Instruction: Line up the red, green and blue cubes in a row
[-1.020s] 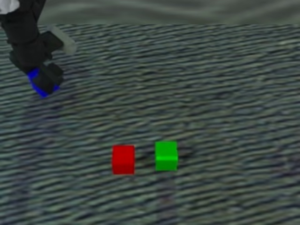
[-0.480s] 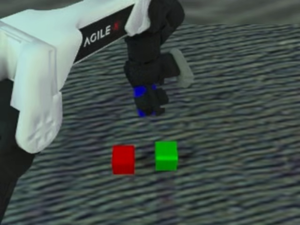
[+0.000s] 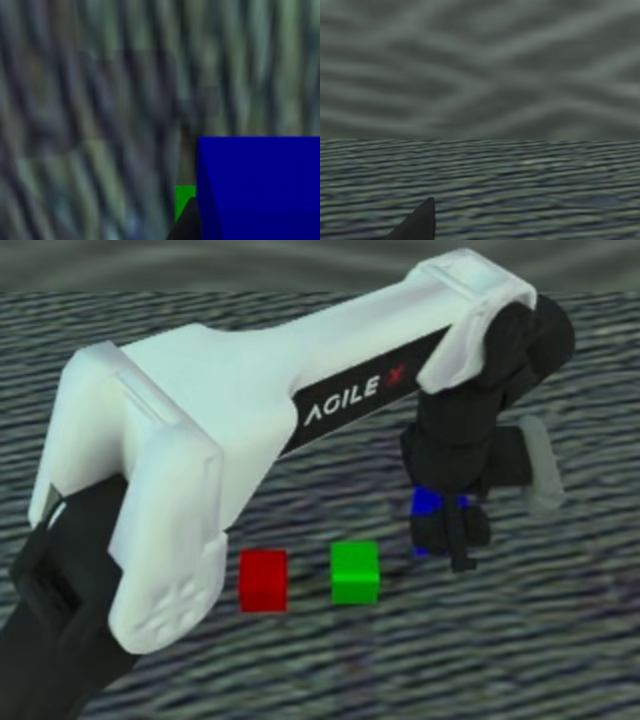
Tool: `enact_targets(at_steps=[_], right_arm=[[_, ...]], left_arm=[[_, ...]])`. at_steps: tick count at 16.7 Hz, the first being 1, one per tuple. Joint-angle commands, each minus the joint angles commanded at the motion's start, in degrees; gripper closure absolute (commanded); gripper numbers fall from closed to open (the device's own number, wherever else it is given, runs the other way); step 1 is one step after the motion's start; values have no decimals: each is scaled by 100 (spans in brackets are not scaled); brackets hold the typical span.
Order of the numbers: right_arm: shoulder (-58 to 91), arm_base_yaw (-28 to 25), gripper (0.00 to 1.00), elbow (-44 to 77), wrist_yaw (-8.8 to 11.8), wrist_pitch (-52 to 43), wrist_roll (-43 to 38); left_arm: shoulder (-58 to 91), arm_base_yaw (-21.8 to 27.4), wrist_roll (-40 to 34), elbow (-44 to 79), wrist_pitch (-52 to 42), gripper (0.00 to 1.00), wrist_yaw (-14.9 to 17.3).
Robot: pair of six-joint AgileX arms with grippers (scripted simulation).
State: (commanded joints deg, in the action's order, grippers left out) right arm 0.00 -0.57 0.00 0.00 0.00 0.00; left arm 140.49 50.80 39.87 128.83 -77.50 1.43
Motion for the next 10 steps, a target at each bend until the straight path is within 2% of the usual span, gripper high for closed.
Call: enact_targets(at_steps=[5,10], right_arm=[[0,0,0,0,0,0,0],[0,0,0,0,0,0,0]], left_arm=[[3,-14,3,-109,107,100,4],[199,12,-10,-903,1146,100,9]])
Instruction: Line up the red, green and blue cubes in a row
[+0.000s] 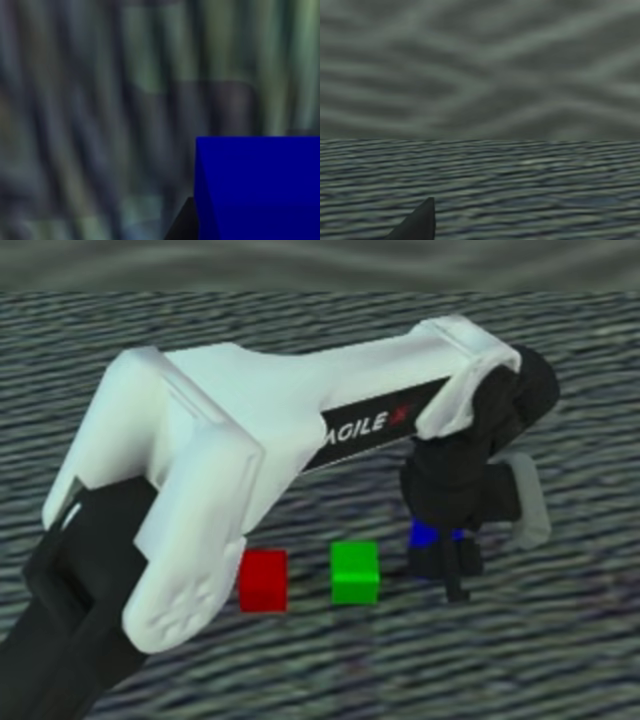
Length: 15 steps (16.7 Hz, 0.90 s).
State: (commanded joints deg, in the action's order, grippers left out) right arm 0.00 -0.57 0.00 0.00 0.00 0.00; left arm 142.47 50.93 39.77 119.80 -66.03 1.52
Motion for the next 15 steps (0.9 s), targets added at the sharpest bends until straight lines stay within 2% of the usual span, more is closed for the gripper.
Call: enact_targets(at_steps=[6,15], right_arm=[[0,0,0,0,0,0,0],[0,0,0,0,0,0,0]], left_arm=[[62,6,-6,-214,231,100,-6],[62,6,-6,-214,231,32,-6]])
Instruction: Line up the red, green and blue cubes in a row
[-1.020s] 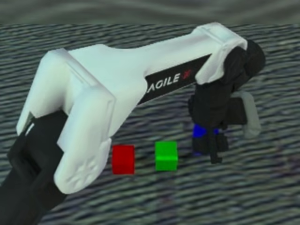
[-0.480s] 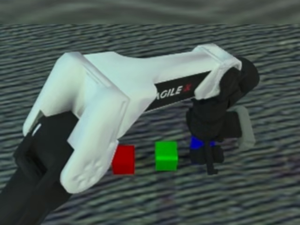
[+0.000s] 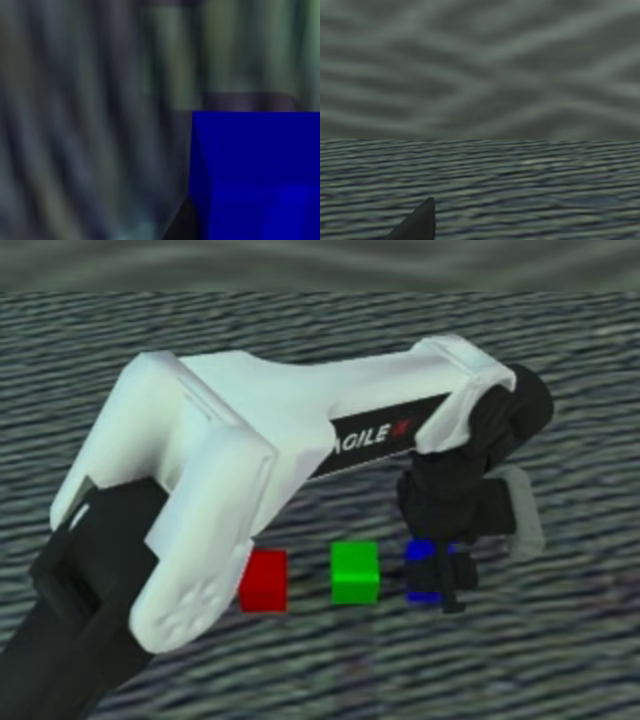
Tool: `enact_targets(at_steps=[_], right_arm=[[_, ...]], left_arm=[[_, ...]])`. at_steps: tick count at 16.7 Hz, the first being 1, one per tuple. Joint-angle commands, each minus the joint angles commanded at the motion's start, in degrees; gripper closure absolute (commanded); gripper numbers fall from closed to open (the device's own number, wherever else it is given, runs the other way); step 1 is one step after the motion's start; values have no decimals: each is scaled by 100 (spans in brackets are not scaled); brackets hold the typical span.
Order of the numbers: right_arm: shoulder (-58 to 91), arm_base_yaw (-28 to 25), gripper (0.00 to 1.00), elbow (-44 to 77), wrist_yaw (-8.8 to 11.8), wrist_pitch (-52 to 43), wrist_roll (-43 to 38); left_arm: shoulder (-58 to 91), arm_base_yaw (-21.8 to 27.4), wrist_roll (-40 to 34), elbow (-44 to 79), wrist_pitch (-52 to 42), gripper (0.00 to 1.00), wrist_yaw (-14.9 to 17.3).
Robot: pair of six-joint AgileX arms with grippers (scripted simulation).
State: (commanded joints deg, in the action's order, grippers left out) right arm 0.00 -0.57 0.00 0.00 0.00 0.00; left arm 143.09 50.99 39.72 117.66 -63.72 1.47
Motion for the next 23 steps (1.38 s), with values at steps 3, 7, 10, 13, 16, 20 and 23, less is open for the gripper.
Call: enact_targets(at_steps=[3,7,10,13,16,20,23], right_arm=[[0,0,0,0,0,0,0],[0,0,0,0,0,0,0],[0,0,0,0,0,0,0],[0,0,0,0,0,0,0],[0,0,0,0,0,0,0],[0,0,0,0,0,0,0],[0,0,0,0,0,0,0]], left_arm=[[0,0,0,0,0,10,0],[0,0,0,0,0,0,0],[0,0,0,0,0,0,0],[-2,-14,0,1,-1,0,0],[-22,-27,10,239,-241,0,0],[-139,-97,16,950,-1152,0,4],[-216,-138,8,1202,-1417,0,-3]])
